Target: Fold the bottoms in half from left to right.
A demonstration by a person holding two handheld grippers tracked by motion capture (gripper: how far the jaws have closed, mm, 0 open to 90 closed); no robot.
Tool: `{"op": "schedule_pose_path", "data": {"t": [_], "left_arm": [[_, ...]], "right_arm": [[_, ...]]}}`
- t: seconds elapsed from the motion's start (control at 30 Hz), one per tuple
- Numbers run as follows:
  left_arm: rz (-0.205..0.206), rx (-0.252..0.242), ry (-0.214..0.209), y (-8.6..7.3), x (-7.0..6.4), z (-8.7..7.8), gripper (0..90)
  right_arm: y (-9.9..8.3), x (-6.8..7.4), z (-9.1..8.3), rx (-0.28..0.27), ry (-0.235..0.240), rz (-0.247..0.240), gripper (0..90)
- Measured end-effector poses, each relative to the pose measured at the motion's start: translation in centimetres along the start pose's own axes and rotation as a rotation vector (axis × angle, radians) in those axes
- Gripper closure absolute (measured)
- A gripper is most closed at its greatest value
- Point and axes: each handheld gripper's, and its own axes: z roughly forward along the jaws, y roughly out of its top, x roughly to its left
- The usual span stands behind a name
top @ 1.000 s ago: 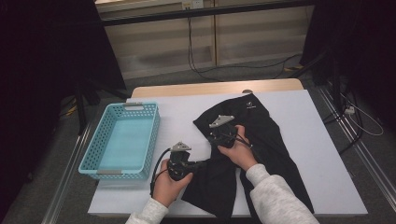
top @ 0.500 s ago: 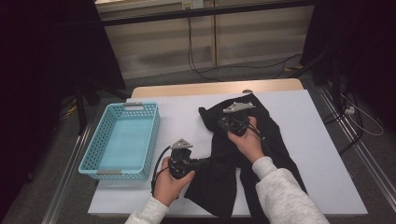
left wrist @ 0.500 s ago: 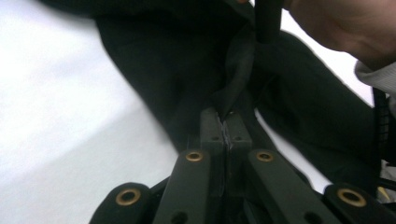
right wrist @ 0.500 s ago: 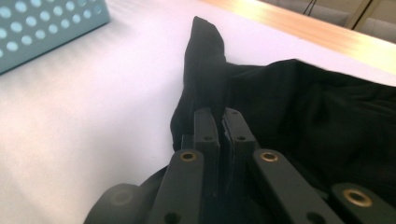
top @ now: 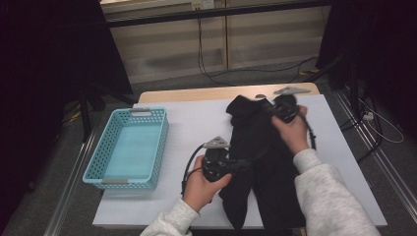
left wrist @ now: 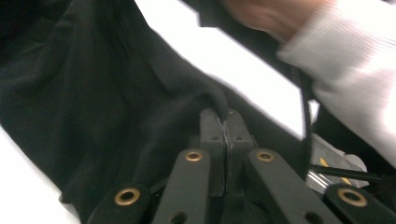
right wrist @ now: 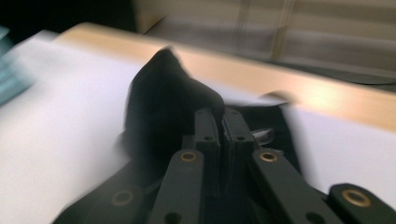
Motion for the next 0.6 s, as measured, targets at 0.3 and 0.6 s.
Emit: {"op": "schedule_pose_path", "data": {"t": [0.3,0.6], "left_arm": [[0.055,0.002,0.104,-0.5,2.0,0.8,28.8],[0.042,0.059,0.223,-3.4,6.5,-1.6,21.2]], "right_arm": [[-2.6,-3.7,-0.9,0.007,-0.091,0.119,45.2],[-7.3,-1.5,-3.3,0.108,-0.004,0.038,32.4]]}}
